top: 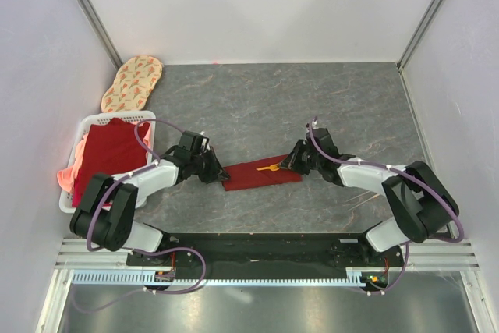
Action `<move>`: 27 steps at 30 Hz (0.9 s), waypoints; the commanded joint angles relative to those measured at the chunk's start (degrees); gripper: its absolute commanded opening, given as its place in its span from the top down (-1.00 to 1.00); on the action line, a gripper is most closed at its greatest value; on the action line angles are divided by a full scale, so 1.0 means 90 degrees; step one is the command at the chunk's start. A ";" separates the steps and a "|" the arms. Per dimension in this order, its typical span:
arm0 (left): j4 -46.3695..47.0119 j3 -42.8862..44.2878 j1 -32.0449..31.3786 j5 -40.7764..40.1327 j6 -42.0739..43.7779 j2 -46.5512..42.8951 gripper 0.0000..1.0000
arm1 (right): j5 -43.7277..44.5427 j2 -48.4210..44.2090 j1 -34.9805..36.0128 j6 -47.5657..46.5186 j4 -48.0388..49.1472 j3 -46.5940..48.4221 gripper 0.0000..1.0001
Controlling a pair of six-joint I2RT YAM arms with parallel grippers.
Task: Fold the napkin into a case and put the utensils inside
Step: Insert the fork into the folded napkin, then pick up the utensils from the corner of the board.
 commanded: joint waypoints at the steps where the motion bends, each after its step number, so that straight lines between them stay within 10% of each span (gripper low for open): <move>1: 0.0183 -0.0079 0.0013 0.0047 -0.0052 -0.0708 0.92 | 0.0062 -0.0004 0.0089 -0.0129 0.0055 0.0429 0.77; 12: -0.0442 0.0321 -0.0192 0.0407 0.0290 -0.1930 0.29 | 0.1027 -0.0453 0.0080 -0.0842 -0.2413 0.1434 -0.23; 18: -0.0862 0.0936 -0.1031 0.0994 0.0602 -0.2340 0.07 | 0.3288 -0.1283 -0.0280 -0.0708 -0.5495 0.2137 -0.74; 27: -0.0872 0.1552 -0.2614 0.1560 0.0886 -0.2146 0.10 | 0.3919 -0.2787 -0.2995 -0.0237 -0.7125 0.1145 -0.53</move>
